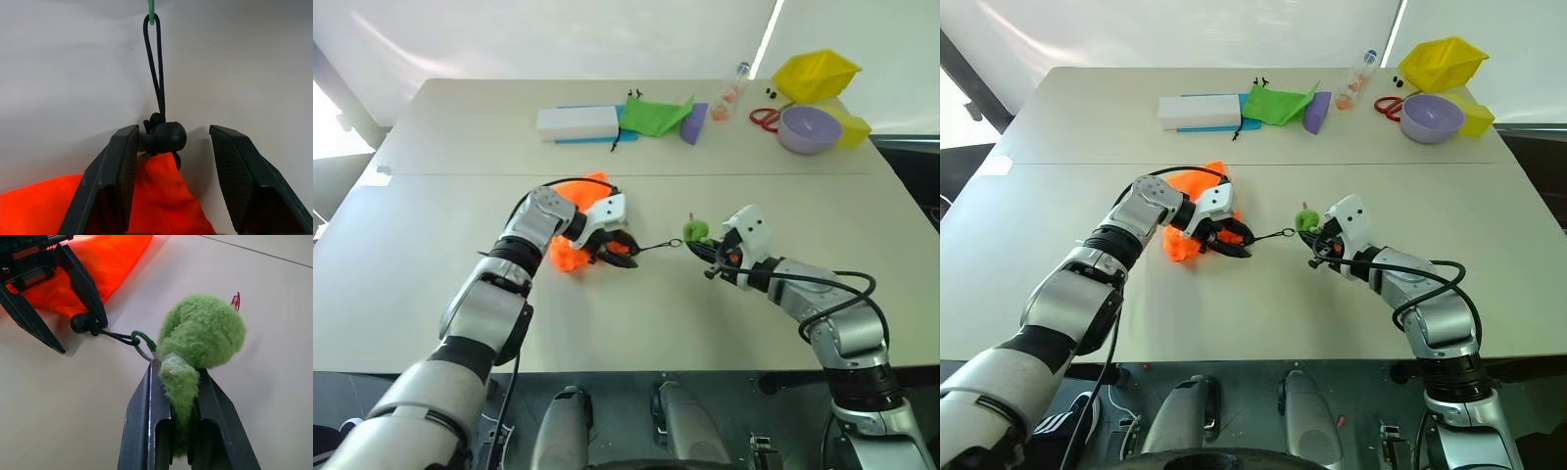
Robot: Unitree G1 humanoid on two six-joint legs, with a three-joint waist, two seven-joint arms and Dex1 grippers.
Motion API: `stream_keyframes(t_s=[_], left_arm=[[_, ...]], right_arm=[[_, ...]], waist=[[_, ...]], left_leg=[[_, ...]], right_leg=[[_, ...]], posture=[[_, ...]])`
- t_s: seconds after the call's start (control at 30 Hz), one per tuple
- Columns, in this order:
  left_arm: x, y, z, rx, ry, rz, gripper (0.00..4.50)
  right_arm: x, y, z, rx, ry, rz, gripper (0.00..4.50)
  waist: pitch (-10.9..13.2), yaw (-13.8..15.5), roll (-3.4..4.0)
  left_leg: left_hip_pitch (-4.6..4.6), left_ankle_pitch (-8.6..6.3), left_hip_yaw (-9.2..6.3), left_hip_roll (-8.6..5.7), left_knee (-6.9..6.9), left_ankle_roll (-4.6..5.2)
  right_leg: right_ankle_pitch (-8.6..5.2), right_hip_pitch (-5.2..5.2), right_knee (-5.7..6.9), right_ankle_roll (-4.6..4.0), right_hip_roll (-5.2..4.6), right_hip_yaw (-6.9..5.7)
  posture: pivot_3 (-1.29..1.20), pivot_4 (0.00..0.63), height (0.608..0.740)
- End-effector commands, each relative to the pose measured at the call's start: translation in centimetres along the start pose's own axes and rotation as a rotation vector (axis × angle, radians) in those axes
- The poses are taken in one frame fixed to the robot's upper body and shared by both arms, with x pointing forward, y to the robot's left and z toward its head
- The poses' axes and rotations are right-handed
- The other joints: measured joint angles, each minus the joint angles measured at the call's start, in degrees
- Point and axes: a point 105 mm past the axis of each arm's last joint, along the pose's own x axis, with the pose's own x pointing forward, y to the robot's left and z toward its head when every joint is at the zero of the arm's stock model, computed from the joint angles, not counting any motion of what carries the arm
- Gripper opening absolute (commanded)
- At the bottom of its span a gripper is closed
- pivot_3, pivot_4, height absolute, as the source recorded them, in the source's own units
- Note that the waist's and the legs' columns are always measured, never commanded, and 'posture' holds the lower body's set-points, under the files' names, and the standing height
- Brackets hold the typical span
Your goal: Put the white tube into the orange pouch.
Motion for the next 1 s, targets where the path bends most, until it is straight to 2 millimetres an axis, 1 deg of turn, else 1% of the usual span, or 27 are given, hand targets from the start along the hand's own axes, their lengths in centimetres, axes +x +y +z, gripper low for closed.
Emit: stream_keyframes(t_s=[0.03, 0.17, 0.2, 0.23, 0.27, 0.67, 0.83, 1.0], left_arm=[[-0.4, 0.6, 1.5, 0.017, -0.043, 0.015, 2.46], [-0.4, 0.5, 1.6, 0.000, -0.052, 0.009, 2.46], [-0.4, 0.6, 1.5, 0.004, -0.048, 0.020, 1.93], [-0.4, 0.7, 1.5, 0.006, -0.047, 0.027, 1.72], [-0.3, 0.7, 1.5, 0.024, -0.047, 0.031, 1.25], [-0.5, 0.3, 0.8, 0.061, -0.004, 0.010, 1.25], [-0.5, 0.4, 0.4, 0.083, 0.020, 0.024, 1.25], [-0.5, 0.5, 0.2, 0.097, 0.041, 0.032, 1.25]], right_arm=[[-0.1, 0.3, 1.6, -0.042, -0.058, 0.004, 0.00], [0.1, 0.3, 1.8, -0.044, -0.061, 0.007, 0.00], [0.2, 0.3, 1.8, -0.043, -0.063, 0.010, 0.00], [0.2, 0.4, 1.9, -0.042, -0.064, 0.011, 0.00], [0.2, 0.4, 1.9, -0.042, -0.065, 0.014, 0.00], [0.3, 0.2, 2.0, -0.053, -0.064, 0.012, 0.00], [0.1, -0.4, 2.0, -0.066, -0.058, -0.008, 0.00], [0.2, -0.1, 1.9, -0.065, -0.060, 0.000, 0.00]], waist=[[0.00, 0.02, 0.00], [0.00, -0.04, 0.00], [0.00, -0.05, 0.00], [0.00, -0.05, 0.00], [0.00, -0.03, 0.00], [0.00, -0.02, 0.00], [0.00, 0.01, 0.00], [0.00, -0.03, 0.00]], left_leg=[[0.00, 0.00, 0.00, 0.00, 0.00, 0.00], [0.00, 0.00, 0.00, 0.00, 0.00, 0.00], [0.00, 0.00, 0.00, 0.00, 0.00, 0.00], [0.00, 0.00, 0.00, 0.00, 0.00, 0.00], [0.00, 0.00, 0.00, 0.00, 0.00, 0.00], [0.00, 0.00, -0.01, 0.00, 0.02, 0.00], [0.00, 0.00, -0.01, 0.00, 0.03, 0.00], [0.02, 0.00, -0.01, 0.00, 0.05, 0.00]], right_leg=[[0.00, 0.00, 0.00, 0.00, 0.00, 0.00], [0.00, 0.00, 0.00, 0.00, 0.00, 0.00], [0.00, 0.00, 0.01, 0.00, 0.00, 0.00], [0.00, 0.00, 0.01, 0.00, 0.00, 0.00], [0.00, 0.00, 0.01, 0.00, 0.01, 0.00], [0.02, 0.00, 0.03, 0.03, 0.01, 0.00], [0.02, 0.00, 0.03, 0.04, 0.00, 0.00], [0.03, 0.01, 0.06, 0.04, 0.01, 0.00]], posture=[[0.00, 0.150, 0.740], [0.00, 0.150, 0.740], [0.00, 0.150, 0.740], [0.00, 0.150, 0.740], [0.00, 0.150, 0.740], [0.00, 0.150, 0.740], [0.00, 0.150, 0.740], [0.00, 0.150, 0.740]])
